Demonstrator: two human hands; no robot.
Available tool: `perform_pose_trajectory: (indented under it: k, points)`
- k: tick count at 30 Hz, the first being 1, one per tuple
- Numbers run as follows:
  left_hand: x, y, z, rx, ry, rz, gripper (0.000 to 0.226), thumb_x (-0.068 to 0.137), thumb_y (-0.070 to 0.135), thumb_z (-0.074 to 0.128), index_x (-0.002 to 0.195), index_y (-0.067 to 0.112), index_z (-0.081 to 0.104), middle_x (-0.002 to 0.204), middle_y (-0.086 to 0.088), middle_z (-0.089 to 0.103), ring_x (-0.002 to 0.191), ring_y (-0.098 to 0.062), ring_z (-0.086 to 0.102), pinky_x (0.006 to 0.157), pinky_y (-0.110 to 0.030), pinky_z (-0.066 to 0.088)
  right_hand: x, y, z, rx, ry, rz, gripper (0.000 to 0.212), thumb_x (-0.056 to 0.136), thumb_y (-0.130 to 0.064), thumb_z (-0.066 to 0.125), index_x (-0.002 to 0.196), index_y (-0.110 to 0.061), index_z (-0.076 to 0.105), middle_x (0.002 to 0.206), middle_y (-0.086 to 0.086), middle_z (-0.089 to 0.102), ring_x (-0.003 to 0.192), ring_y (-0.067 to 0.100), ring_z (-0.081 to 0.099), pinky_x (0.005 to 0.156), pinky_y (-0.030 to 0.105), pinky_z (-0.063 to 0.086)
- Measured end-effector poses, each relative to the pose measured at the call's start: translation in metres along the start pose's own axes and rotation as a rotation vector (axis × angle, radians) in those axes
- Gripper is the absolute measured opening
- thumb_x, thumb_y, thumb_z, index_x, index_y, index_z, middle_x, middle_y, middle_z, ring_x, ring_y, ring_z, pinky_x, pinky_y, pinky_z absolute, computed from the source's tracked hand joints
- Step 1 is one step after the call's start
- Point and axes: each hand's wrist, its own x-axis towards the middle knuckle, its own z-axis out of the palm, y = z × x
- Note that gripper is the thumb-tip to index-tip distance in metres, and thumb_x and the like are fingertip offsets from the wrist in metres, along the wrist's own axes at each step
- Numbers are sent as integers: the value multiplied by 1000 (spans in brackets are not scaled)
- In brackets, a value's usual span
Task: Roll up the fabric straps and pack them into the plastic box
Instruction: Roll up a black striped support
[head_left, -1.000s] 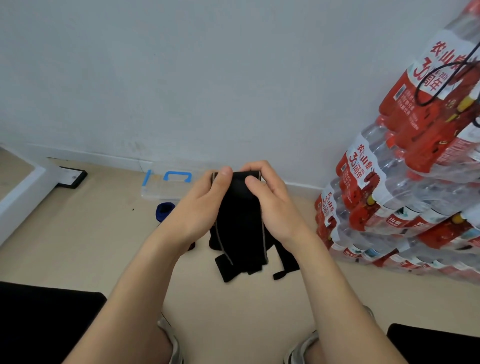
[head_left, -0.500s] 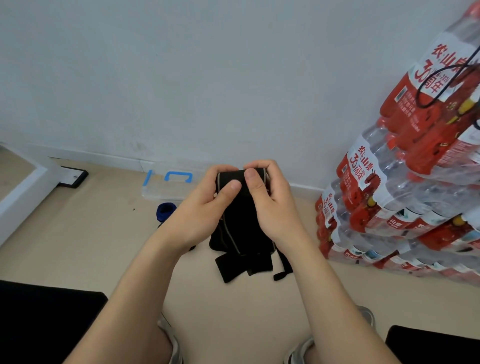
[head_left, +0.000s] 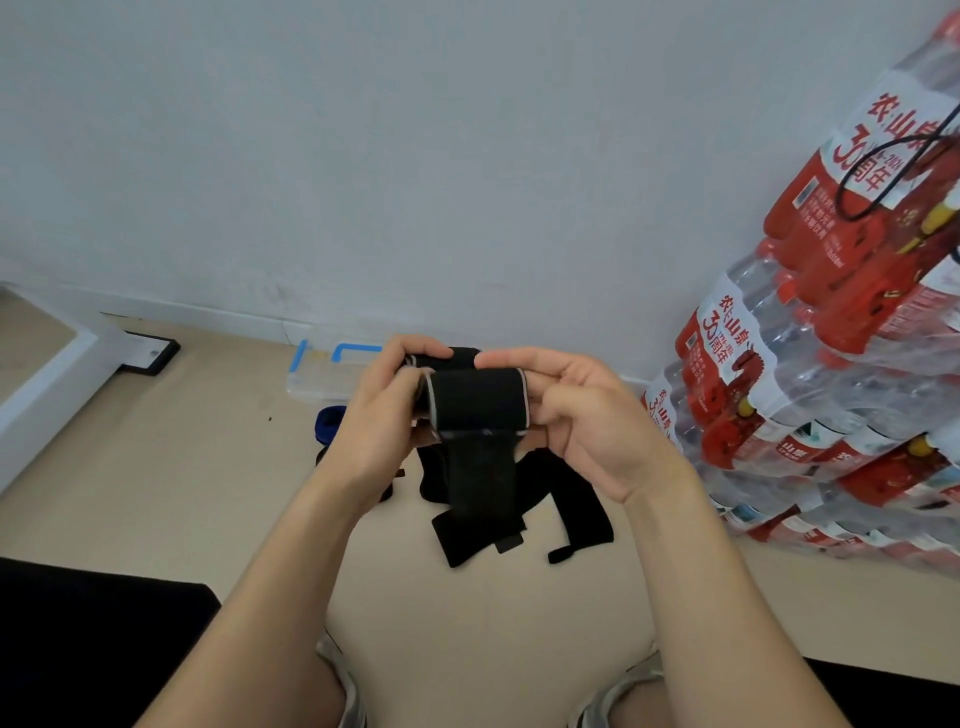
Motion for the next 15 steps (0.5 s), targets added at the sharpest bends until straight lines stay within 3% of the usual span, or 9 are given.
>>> perform_pose_trajectory:
  k: [2,3,6,9,12,14,15]
  points:
    - [0,0,-1,-87,-80,-60,40,97,24,43,126,14,69,124,-17,72,109,-39,72,81,-54,66,-1,1,-3,-115,28,-106,46,99,12,58,135,-13,73,125,14,79,115,32,78,87,37,67]
    - [0,0,-1,-121,-131,-83,46,93,19,43,130,12,70,127,-21,70,108,-41,73,84,-59,65,0,2,-3,-218,110,-157,39,99,6,69,132,-14,74,120,10,81,113,29,79,88,36,66]
    - [-5,-3,5,81,-215,-26,42,92,10,56,130,20,72,114,-19,75,82,-30,76,75,-49,67,7,6,-2,-505,441,-219,25,95,-2,78,103,-25,81,91,-2,84,83,16,81,71,30,65]
    - [-5,-9,12,294,-205,61,16,100,25,77,116,31,76,92,-5,77,67,-25,72,59,-38,62,13,15,-1,-750,632,-318,20,97,-14,68,79,-19,74,70,6,69,64,20,60,59,36,49]
    - [-6,-7,16,307,-259,56,10,100,40,77,108,34,75,82,-9,74,58,-22,65,52,-34,57,15,27,0,-712,759,-242,49,105,-39,66,72,-4,59,61,10,56,57,16,48,56,34,39]
    - [-6,-7,19,362,-276,57,23,99,47,75,116,32,71,86,-12,74,58,-23,66,53,-36,57,15,34,5,-550,760,-101,56,107,-47,63,84,3,64,73,21,67,65,27,64,64,41,55]
    - [-7,-7,20,387,-268,62,28,99,46,75,123,33,68,90,-8,74,60,-26,68,54,-37,58,17,38,6,-381,731,-12,51,108,-45,62,96,4,69,86,24,74,79,35,74,76,51,63]
